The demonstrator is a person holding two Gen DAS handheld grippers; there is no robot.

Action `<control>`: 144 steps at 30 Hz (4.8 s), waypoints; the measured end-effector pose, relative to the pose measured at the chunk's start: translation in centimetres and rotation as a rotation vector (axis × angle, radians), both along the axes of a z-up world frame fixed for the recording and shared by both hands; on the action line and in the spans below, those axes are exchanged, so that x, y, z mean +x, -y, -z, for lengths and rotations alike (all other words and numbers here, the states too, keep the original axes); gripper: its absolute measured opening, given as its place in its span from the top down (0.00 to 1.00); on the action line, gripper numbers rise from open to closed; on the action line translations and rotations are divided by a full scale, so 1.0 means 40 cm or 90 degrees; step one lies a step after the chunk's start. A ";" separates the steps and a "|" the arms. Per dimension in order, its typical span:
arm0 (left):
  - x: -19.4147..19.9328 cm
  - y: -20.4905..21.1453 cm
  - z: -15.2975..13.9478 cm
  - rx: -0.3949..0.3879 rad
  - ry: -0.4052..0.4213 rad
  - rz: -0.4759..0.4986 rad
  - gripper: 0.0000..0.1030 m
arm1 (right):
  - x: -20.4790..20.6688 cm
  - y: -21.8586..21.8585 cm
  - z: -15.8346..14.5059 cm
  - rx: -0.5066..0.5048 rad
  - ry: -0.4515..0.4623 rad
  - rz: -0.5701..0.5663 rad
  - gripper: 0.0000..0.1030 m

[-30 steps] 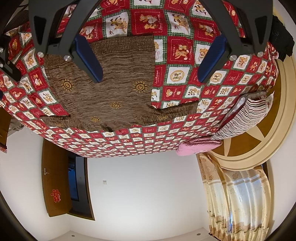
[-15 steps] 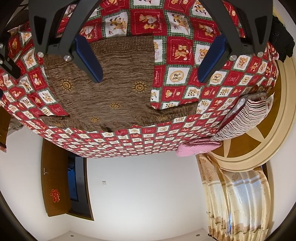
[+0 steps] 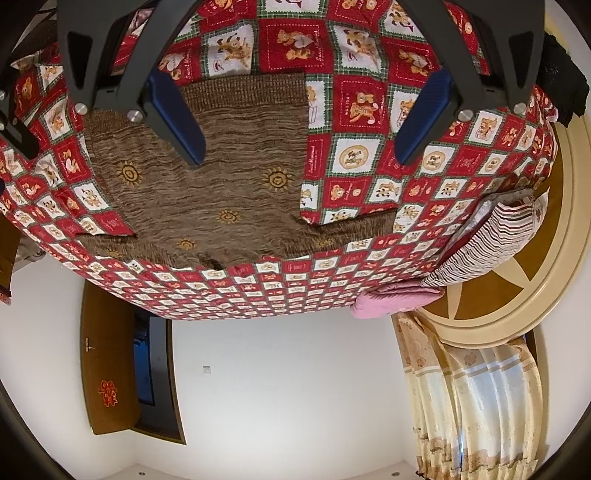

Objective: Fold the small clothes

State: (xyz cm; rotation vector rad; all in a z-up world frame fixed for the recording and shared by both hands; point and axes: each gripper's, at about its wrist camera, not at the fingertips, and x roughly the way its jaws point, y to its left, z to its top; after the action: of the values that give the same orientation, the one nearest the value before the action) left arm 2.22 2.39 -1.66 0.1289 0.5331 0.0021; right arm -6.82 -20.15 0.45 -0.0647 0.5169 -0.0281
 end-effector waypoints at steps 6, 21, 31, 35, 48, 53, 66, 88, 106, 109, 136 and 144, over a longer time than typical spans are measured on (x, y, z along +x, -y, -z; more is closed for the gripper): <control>0.036 -0.005 0.016 -0.005 -0.016 0.001 0.00 | 0.021 0.009 0.021 0.014 0.002 -0.030 0.01; 0.246 0.031 0.061 0.029 -0.061 0.000 0.00 | 0.257 0.108 0.101 -0.038 -0.054 0.040 0.01; 0.421 0.079 0.115 0.038 -0.086 -0.003 0.00 | 0.449 0.236 0.193 -0.052 -0.125 0.095 0.01; 0.493 0.094 0.150 0.050 -0.110 -0.008 0.00 | 0.524 0.303 0.239 -0.047 -0.163 0.118 0.01; 0.721 0.108 0.231 0.067 -0.130 -0.043 0.00 | 0.728 0.544 0.302 0.032 -0.207 0.163 0.12; 0.791 0.096 0.259 0.086 -0.134 -0.079 0.00 | 0.783 0.651 0.292 0.086 -0.198 0.198 0.24; 0.880 0.043 0.333 0.034 -0.228 -0.110 0.00 | 0.961 0.888 0.312 0.134 -0.243 0.305 0.27; 0.813 -0.026 0.271 -0.051 -0.141 -0.096 0.00 | 0.974 0.708 0.096 0.103 -0.147 0.195 0.92; 0.784 -0.058 0.291 -0.107 -0.122 -0.069 0.00 | 1.023 0.288 -0.140 0.063 -0.110 0.015 0.92; 0.784 -0.061 0.295 -0.112 -0.126 -0.064 0.00 | 1.039 0.216 -0.141 0.061 -0.114 -0.013 0.92; 0.807 0.087 0.197 0.009 -0.137 0.012 0.00 | 0.981 0.272 0.248 0.051 -0.180 -0.028 0.30; 0.953 0.260 0.259 0.095 -0.158 -0.001 0.00 | 1.007 0.358 0.329 0.122 -0.247 -0.014 0.80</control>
State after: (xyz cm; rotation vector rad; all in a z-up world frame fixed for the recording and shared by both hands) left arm 40.33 -8.02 -12.00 0.2769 0.7813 0.0272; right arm 33.47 -34.45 -12.73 0.1145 0.9041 0.0575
